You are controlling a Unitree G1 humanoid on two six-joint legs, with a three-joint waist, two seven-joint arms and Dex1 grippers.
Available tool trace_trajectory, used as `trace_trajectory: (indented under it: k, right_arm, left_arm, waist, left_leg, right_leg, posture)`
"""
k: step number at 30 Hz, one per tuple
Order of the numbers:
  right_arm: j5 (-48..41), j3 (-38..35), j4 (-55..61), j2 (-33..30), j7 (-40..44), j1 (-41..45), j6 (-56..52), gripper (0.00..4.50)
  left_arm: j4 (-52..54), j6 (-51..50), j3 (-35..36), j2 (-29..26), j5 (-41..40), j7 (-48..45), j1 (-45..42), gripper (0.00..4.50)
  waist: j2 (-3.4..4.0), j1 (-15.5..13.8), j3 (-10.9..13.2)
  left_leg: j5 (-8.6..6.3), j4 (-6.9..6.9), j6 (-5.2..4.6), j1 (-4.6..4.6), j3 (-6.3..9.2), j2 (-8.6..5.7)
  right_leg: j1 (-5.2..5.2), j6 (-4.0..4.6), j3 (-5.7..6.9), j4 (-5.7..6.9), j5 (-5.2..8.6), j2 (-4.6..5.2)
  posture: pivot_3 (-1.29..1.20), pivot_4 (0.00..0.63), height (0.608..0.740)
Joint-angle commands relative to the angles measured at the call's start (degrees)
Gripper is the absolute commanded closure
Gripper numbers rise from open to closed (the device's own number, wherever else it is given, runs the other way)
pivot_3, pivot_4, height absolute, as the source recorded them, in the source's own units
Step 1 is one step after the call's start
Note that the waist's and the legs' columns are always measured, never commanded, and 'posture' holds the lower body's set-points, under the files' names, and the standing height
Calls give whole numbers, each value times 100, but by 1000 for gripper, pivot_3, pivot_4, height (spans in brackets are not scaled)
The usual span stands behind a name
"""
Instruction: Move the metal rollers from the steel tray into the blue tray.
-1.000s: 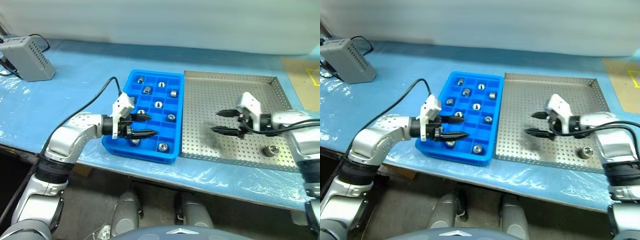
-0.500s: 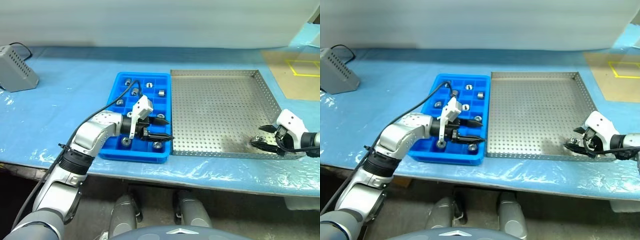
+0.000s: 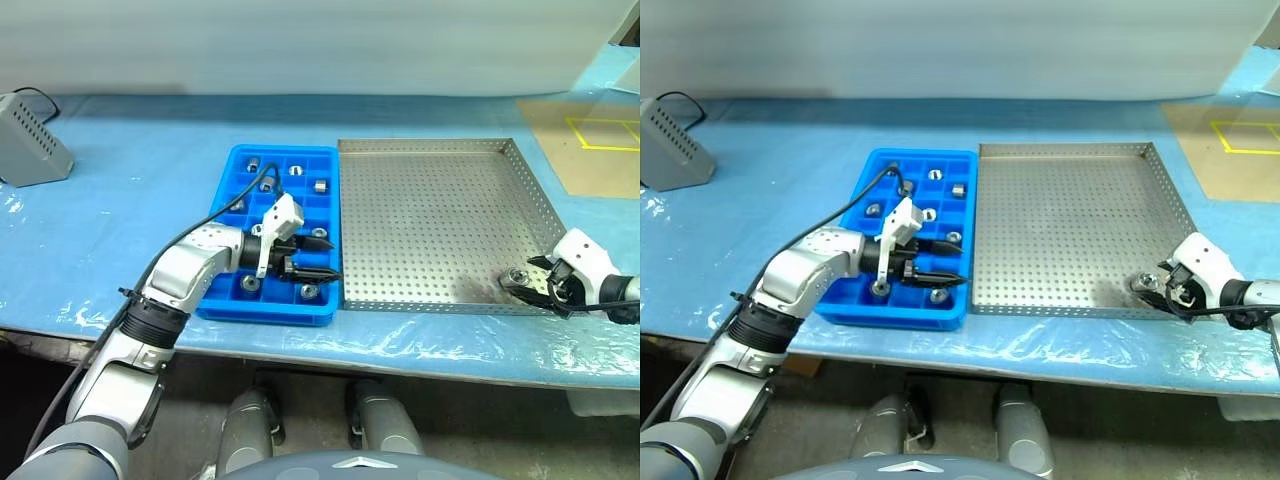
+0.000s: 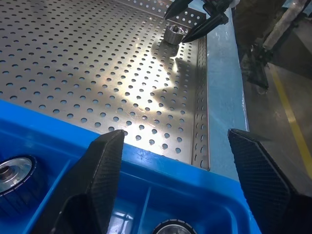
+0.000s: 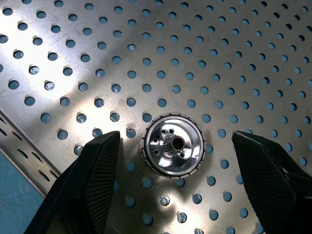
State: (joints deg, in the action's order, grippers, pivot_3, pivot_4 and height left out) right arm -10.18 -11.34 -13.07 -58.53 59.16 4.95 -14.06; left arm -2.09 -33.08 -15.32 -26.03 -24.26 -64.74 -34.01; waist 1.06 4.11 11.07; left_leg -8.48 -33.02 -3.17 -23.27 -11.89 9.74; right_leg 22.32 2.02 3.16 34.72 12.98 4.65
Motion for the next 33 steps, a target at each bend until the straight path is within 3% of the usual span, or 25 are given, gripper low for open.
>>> trace_trajectory:
  k: [1, 8, 11, 13, 15, 19, 26, 33]
  right_arm:
    - [95, 157, -77, 102, -35, 176, 134, 728]
    - [191, 321, -327, 194, -26, 329, 287, 728]
    - [170, 341, -379, 162, 87, 329, 371, 1327]
    - [338, 386, -511, 161, -75, 372, 500, 1974]
    - [340, 408, -552, 160, -7, 369, 522, 1974]
    - [352, 392, -506, 166, 1, 308, 555, 2810]
    - [336, 286, -445, 305, -232, 471, 689, 2851]
    - [-235, 329, 676, 551, -47, 963, 68, 2851]
  left_arm:
    - [74, 134, 119, -43, 7, -62, 28, 907]
    - [166, 76, 146, -25, 17, 20, 46, 907]
    - [190, 41, 159, -33, 13, 41, 13, 907]
    - [243, -10, 169, -41, -5, 58, 4, 907]
    - [345, -105, 176, -41, -33, 101, -10, 907]
    - [611, -330, 187, -35, -97, 209, -13, 907]
    - [799, -604, 223, -60, -190, 274, -79, 907]
    - [581, -520, 644, -405, -270, 143, -178, 907]
  waist:
    - [0, -2, 0]
    - [0, -24, 0]
    - [0, -28, 0]
    - [0, -27, 0]
    - [-1, -24, 0]
    - [-1, -27, 0]
    - [-1, -20, 1]
    - [5, 34, 2]
  left_leg:
    - [0, 0, 0, 0, 0, 0]
    - [-2, 1, -2, -5, 1, -1]
    - [-2, 1, -3, -5, 1, -1]
    - [-2, 1, -3, -4, 1, -1]
    - [-2, 1, -3, -4, 1, -1]
    - [-2, 1, -3, -3, 1, -1]
    - [-2, 0, -3, -3, 1, -1]
    - [-1, 2, -1, -4, 1, 2]
  right_leg:
    - [0, 0, 0, 0, 0, 0]
    - [1, 1, 0, 0, -1, 1]
    - [0, 1, 0, -1, -1, 1]
    - [0, 1, 0, -1, -1, 1]
    - [1, 1, 0, -1, -1, 1]
    - [-1, 1, 0, -1, -1, 1]
    - [-1, 0, 0, -1, 0, 1]
    - [13, 0, 0, 4, 0, -2]
  posture:
    - [-415, 150, 740]
    - [-401, 150, 740]
    - [-398, 150, 740]
    - [-399, 150, 740]
    - [-399, 150, 740]
    - [-402, 150, 740]
    - [-410, 150, 740]
    - [-387, 150, 740]
